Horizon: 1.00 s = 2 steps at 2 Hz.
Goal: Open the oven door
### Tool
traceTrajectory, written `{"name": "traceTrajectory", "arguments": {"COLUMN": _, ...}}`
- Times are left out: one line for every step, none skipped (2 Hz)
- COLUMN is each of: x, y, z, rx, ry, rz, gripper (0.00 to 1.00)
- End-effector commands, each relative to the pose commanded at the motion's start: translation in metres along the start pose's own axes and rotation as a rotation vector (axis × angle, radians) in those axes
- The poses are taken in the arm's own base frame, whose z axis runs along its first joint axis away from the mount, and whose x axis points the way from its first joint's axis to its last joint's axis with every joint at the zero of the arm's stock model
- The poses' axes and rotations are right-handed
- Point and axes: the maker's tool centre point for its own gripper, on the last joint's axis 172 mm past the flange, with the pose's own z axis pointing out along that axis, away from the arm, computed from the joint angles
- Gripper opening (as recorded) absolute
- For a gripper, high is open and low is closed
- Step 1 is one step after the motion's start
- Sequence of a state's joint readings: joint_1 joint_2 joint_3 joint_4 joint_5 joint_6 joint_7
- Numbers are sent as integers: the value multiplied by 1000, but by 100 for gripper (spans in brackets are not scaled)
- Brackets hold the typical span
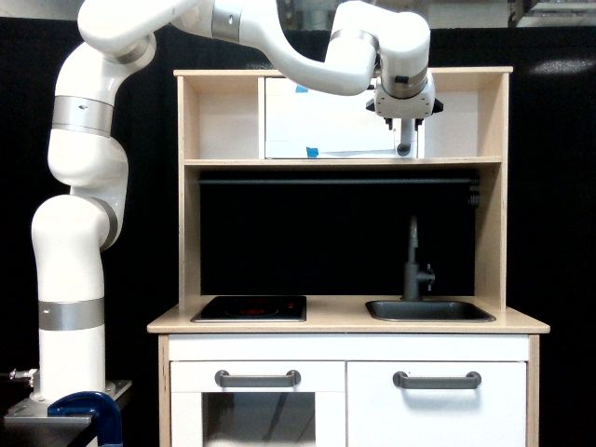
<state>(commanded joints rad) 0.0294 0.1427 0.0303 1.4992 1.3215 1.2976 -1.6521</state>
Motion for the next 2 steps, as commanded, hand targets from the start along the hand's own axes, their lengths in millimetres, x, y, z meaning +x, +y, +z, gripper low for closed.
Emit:
{"name": "traceTrajectory", "arguments": {"x": 8, "y": 3, "z": 18, "rx": 0, "ry": 0, "rz": 0, "gripper": 100}}
{"name": "traceTrajectory", "arguments": {"x": 13, "y": 1, "z": 30, "rx": 0, "ry": 0, "rz": 0, "gripper": 100}}
